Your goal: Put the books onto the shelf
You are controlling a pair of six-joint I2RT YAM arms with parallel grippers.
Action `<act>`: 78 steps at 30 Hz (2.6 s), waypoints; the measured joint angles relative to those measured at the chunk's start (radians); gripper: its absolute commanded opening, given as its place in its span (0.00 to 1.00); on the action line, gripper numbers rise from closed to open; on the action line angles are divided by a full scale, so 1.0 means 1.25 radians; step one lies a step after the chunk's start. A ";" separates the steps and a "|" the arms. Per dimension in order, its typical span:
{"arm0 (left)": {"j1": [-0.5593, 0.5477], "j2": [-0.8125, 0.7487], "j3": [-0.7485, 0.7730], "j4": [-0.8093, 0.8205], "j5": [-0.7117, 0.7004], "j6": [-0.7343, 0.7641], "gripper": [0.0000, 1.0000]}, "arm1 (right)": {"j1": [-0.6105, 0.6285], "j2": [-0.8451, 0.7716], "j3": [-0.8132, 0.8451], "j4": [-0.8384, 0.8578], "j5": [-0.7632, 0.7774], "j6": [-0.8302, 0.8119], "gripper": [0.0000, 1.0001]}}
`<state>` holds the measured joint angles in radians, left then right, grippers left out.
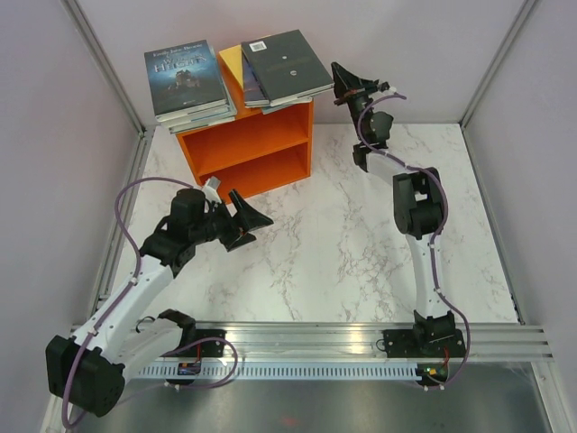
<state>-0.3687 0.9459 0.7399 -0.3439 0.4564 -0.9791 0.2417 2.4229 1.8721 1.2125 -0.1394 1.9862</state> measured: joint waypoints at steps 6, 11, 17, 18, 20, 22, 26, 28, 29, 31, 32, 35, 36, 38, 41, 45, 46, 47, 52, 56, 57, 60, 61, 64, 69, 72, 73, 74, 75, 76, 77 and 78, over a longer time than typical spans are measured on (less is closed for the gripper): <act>0.002 -0.008 0.000 -0.008 0.000 0.001 0.91 | 0.023 0.003 0.014 0.038 0.074 0.003 0.00; 0.002 -0.015 0.000 -0.017 0.000 0.001 0.91 | 0.038 0.032 0.092 0.044 0.117 0.003 0.00; 0.006 -0.021 0.000 -0.018 0.001 0.002 0.91 | 0.067 0.051 0.163 0.048 0.128 0.004 0.00; 0.007 -0.023 0.000 -0.018 0.001 0.002 0.91 | 0.072 0.051 0.167 0.049 0.126 0.004 0.00; 0.008 -0.025 0.000 -0.017 0.001 0.002 0.91 | 0.081 0.051 0.170 0.051 0.115 0.004 0.00; 0.008 -0.026 0.000 -0.018 0.001 0.002 0.91 | 0.087 0.051 0.170 0.052 0.107 0.004 0.00; 0.012 -0.033 0.000 -0.018 0.005 0.003 0.91 | 0.089 0.056 0.192 0.050 0.092 0.005 0.00; 0.015 -0.040 -0.001 -0.018 0.008 0.004 0.91 | 0.086 0.067 0.230 0.050 0.079 0.005 0.00; 0.016 -0.043 -0.002 -0.018 0.009 0.007 0.91 | 0.085 0.075 0.258 0.045 0.073 0.005 0.00; 0.019 -0.049 -0.003 -0.018 0.013 0.009 0.91 | 0.085 0.084 0.303 0.032 0.055 0.006 0.00; 0.021 -0.051 -0.005 -0.019 0.014 0.010 0.91 | 0.086 0.087 0.323 0.027 0.047 0.006 0.00; 0.027 -0.056 -0.008 -0.020 0.014 0.012 0.91 | 0.089 0.088 0.347 0.016 0.023 0.006 0.00; 0.029 -0.058 -0.008 -0.021 0.015 0.013 0.91 | 0.092 0.088 0.349 0.012 0.014 0.006 0.00; 0.034 -0.061 -0.009 -0.021 0.016 0.014 0.91 | 0.095 0.088 0.349 -0.002 -0.002 0.006 0.00; 0.041 -0.072 -0.014 -0.021 0.018 0.016 0.91 | 0.102 0.090 0.350 -0.031 -0.018 0.009 0.00; 0.048 -0.080 -0.022 -0.024 0.021 0.017 0.91 | 0.107 0.095 0.373 -0.067 -0.035 0.009 0.00; 0.048 -0.081 -0.022 -0.023 0.022 0.017 0.91 | 0.109 0.098 0.376 -0.070 -0.036 0.009 0.00; 0.049 -0.084 -0.022 -0.024 0.022 0.018 0.91 | 0.110 0.101 0.378 -0.070 -0.035 0.012 0.00; 0.060 -0.093 -0.022 -0.030 0.035 0.022 0.91 | 0.108 0.102 0.379 -0.070 -0.035 0.013 0.00; 0.066 -0.099 -0.022 -0.042 0.039 0.026 0.91 | 0.097 0.084 0.345 -0.060 -0.038 0.015 0.00; 0.067 -0.100 -0.022 -0.046 0.041 0.028 0.91 | 0.093 0.072 0.325 -0.051 -0.042 0.018 0.00; 0.070 -0.103 -0.021 -0.064 0.042 0.035 0.90 | 0.062 0.020 0.233 -0.015 -0.061 0.020 0.00; 0.072 -0.104 -0.019 -0.071 0.042 0.039 0.90 | 0.045 0.004 0.197 -0.001 -0.063 0.019 0.00; 0.076 -0.105 -0.001 -0.100 0.041 0.053 0.90 | -0.056 -0.034 0.071 0.036 -0.061 0.018 0.03; 0.083 -0.114 0.036 -0.133 0.037 0.079 0.92 | -0.260 -0.075 -0.137 0.034 -0.053 0.018 0.20; 0.085 -0.111 0.060 -0.156 0.031 0.103 0.93 | -0.331 -0.113 -0.202 0.020 -0.100 0.018 0.37; 0.086 -0.106 0.073 -0.168 0.026 0.111 0.93 | -0.342 -0.139 -0.214 0.013 -0.134 0.021 0.41; 0.086 -0.100 0.088 -0.179 0.018 0.123 0.94 | -0.345 -0.179 -0.226 -0.002 -0.191 0.020 0.46; 0.088 -0.092 0.107 -0.192 0.009 0.136 0.95 | -0.342 -0.218 -0.235 -0.023 -0.240 0.010 0.55; 0.089 -0.083 0.129 -0.205 -0.001 0.148 0.95 | -0.332 -0.279 -0.248 -0.068 -0.299 -0.016 0.57; 0.090 -0.073 0.149 -0.212 -0.011 0.163 0.97 | -0.316 -0.351 -0.256 -0.143 -0.355 -0.065 0.59; 0.090 -0.065 0.166 -0.218 -0.019 0.175 1.00 | -0.295 -0.426 -0.263 -0.216 -0.403 -0.124 0.63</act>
<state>-0.2562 0.8642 0.9478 -0.6159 0.4332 -0.7605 -0.1276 1.8904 1.5433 0.9428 -0.6434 1.8317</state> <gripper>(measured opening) 0.959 0.573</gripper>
